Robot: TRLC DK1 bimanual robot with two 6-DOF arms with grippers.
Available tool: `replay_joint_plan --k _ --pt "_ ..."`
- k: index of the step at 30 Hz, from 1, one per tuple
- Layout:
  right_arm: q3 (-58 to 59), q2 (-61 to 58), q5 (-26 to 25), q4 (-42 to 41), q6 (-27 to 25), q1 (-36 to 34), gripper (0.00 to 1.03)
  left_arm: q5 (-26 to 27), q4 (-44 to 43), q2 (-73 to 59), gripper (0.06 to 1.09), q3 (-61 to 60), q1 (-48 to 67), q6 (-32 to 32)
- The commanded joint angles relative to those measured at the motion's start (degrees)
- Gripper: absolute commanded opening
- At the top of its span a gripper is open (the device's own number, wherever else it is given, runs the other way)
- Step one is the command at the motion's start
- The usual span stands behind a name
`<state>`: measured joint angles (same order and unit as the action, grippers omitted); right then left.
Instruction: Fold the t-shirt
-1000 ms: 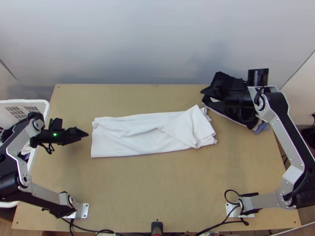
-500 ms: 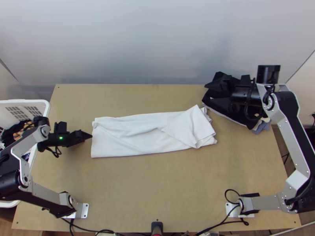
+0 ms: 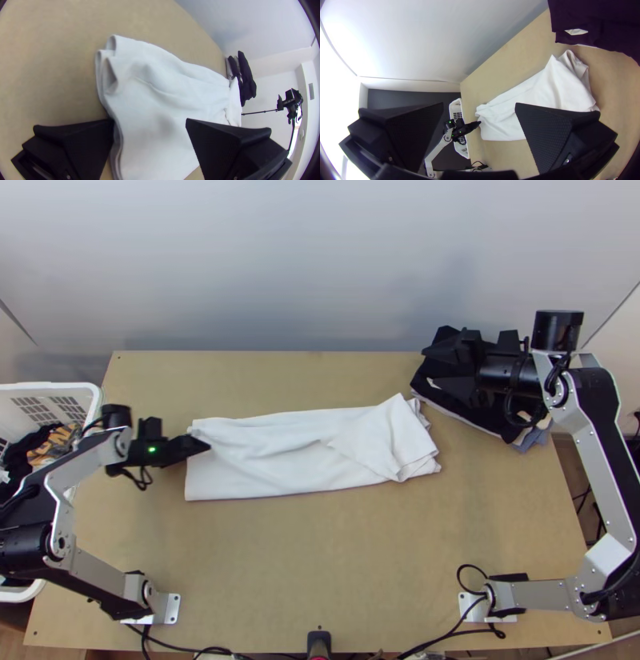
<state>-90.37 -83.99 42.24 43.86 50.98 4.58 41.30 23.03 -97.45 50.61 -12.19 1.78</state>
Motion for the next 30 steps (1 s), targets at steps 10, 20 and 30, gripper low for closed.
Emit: replay_joint_plan --k 10,20,30 --pt "-0.7 0.3 -0.5 0.1 -0.1 -1.2 0.99 -2.7 -9.4 1.5 0.1 -0.3 12.7 11.1" --pt "0.8 0.9 -0.5 0.0 -1.2 -2.7 0.99 -2.2 7.1 1.8 0.09 6.7 -14.6 -9.2" --pt "1.9 0.8 -0.5 -0.4 -2.2 -2.6 0.99 -2.2 28.1 2.7 0.09 20.7 -28.2 -21.5"
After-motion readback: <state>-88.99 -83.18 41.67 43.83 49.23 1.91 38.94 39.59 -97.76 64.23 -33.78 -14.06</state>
